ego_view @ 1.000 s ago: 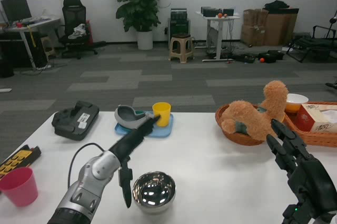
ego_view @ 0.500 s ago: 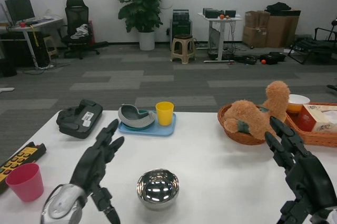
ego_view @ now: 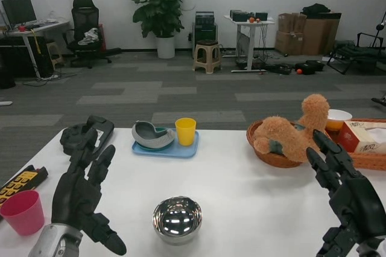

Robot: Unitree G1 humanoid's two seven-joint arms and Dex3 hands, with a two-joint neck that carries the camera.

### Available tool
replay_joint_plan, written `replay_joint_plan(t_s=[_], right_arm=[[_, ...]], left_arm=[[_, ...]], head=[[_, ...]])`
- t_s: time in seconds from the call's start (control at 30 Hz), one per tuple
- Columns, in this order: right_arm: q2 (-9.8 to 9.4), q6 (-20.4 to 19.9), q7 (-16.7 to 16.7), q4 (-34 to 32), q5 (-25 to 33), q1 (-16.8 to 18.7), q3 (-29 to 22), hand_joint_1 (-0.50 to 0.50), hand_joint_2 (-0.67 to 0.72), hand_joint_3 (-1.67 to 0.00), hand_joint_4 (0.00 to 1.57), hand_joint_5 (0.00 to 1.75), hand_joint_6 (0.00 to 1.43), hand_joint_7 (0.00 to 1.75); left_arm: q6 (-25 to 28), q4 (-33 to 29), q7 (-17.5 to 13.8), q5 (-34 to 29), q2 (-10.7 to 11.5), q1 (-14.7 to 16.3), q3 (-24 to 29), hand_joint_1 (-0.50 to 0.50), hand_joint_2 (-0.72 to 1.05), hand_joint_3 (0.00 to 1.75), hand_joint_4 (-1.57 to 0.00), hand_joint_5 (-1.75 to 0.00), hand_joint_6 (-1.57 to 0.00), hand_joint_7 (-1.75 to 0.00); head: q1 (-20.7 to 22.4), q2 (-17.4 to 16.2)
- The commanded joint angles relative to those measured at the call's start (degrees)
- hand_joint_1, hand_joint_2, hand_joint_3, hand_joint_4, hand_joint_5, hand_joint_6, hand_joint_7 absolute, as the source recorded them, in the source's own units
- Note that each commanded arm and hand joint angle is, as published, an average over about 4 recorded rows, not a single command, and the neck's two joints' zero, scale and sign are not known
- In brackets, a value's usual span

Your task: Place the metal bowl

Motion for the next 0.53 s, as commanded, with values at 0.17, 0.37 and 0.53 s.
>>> replay_joint_plan(t_s=[0.17,0.37,0.53], right_arm=[[-0.12,-0.7,-0.5,-0.6,-0.2,-2.6,-0.7,-0.25,0.66,0.0,0.0,0.0,0.0,0.14],[0.12,-0.7,-0.6,-0.5,-0.3,-3.0,-0.3,-0.25,0.66,0.0,0.0,0.0,0.0,0.14],[0.18,-0.7,-0.6,-0.5,-0.3,-3.1,-0.2,-0.25,0.66,0.0,0.0,0.0,0.0,0.14]], left_arm=[[-0.8,-1.2,0.0,-4.1,0.7,0.9,-0.4,-0.48,-0.19,0.0,0.0,-0.31,0.0,-0.07],[-2.1,-1.3,0.1,-5.9,1.1,0.5,-0.5,-0.48,-0.28,0.0,0.0,-0.31,0.0,-0.07],[-2.3,-1.2,0.1,-6.3,1.3,0.2,-0.6,-0.48,-0.28,0.0,0.0,-0.31,0.0,-0.07]], head=[[-0.3,1.4],[0.3,1.3],[0.4,1.5]])
